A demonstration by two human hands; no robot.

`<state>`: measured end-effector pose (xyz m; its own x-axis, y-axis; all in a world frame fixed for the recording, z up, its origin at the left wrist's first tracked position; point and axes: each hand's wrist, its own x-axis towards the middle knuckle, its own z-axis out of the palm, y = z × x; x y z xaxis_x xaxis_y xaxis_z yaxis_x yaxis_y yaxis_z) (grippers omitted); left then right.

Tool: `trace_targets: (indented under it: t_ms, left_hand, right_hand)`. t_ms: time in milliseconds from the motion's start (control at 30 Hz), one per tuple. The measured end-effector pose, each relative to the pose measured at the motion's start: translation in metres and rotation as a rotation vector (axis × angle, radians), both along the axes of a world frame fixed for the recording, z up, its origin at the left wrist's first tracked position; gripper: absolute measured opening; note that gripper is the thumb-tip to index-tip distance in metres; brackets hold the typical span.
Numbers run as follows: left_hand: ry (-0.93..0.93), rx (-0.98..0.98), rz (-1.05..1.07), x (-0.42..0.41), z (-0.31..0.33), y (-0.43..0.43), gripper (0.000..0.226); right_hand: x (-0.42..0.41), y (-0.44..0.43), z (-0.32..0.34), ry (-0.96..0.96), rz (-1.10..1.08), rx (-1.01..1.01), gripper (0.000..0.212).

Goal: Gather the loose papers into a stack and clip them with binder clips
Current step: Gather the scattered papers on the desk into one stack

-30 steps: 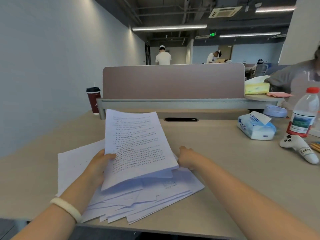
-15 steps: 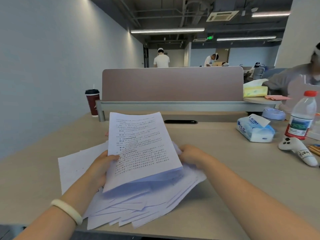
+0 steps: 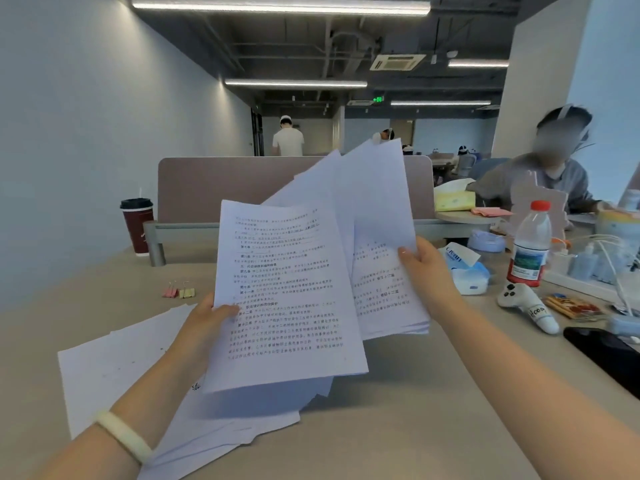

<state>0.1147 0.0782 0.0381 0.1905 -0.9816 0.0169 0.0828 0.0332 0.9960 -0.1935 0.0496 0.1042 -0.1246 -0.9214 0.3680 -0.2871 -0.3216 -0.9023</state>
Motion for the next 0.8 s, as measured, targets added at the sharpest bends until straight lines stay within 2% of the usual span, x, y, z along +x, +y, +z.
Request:
trace_targets:
  t_ms: [100, 200, 300, 400, 467, 667, 800]
  left_hand:
    - [-0.003, -0.066, -0.004, -0.025, 0.013, -0.005, 0.031]
    - [-0.012, -0.168, -0.044, -0.051, 0.031, -0.008, 0.022]
    - [0.019, -0.222, -0.067, -0.069, 0.043, -0.016, 0.023]
    - [0.110, -0.177, -0.060, -0.078, 0.042, -0.026, 0.032]
    - [0.129, -0.144, -0.048, -0.084, 0.035, -0.032, 0.033]
    - [-0.016, -0.020, -0.073, -0.103, 0.006, -0.044, 0.029]
    - [-0.089, 0.142, -0.059, -0.109, -0.006, -0.057, 0.034]
  right_hand:
    - [-0.015, 0.001, 0.004, -0.081, -0.026, -0.043, 0.020]
    - [-0.025, 0.002, 0.003, -0.168, 0.059, 0.021, 0.021]
    - [-0.035, 0.000, -0.003, -0.314, 0.128, 0.079, 0.025]
    - [-0.042, -0.003, -0.009, -0.402, 0.210, 0.137, 0.016]
    - [-0.046, -0.007, -0.017, -0.429, 0.235, 0.145, 0.019]
    - [-0.046, -0.009, -0.051, -0.414, 0.201, 0.204, 0.024]
    - [-0.052, -0.013, -0.069, -0.400, 0.115, 0.293, 0.027]
